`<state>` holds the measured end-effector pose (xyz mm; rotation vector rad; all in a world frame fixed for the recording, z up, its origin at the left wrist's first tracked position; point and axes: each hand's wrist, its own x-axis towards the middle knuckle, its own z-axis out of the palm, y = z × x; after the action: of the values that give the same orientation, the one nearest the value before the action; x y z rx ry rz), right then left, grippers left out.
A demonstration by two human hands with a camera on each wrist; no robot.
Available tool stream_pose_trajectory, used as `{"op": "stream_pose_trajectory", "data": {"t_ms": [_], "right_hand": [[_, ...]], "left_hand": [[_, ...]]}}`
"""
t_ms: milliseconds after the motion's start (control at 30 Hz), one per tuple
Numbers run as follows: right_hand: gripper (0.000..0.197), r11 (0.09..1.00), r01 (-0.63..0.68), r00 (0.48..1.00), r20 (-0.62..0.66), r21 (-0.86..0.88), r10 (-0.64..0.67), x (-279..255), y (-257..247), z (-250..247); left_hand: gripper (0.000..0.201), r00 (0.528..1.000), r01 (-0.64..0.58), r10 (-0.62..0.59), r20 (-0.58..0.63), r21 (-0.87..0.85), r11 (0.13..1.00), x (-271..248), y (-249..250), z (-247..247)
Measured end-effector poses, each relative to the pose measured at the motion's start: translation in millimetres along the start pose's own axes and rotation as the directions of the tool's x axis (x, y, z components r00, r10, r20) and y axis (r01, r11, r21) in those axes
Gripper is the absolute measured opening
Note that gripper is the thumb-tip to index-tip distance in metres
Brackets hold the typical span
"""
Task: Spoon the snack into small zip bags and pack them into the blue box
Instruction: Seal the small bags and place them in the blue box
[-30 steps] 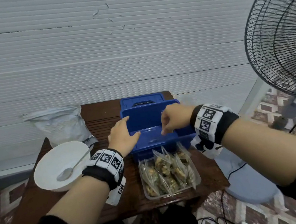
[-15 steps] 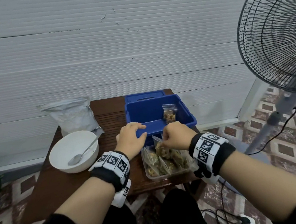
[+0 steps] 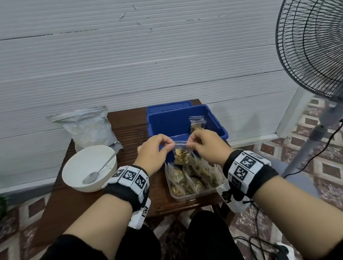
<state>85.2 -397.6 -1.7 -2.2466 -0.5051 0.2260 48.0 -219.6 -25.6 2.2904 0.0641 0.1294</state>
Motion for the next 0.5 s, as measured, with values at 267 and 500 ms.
{"op": "stream_pose_trajectory", "data": {"t_ms": [267,500], "right_hand": [[0.009,0.999,0.021,0.999,-0.039,-0.05,-0.023,-1.6,5.1,0.0],[0.004,0.995,0.094,0.994,-0.05,-0.036,-0.096,-1.8,4.7,1.7]], "left_hand": [[0.016,1.0,-0.026,0.026,0.001,0.011,1.0,-2.1,3.0,1.9],[0.016,0.997,-0.072,0.074,-0.025,0.078,0.994,-3.8,9.8,-0.8]]}}
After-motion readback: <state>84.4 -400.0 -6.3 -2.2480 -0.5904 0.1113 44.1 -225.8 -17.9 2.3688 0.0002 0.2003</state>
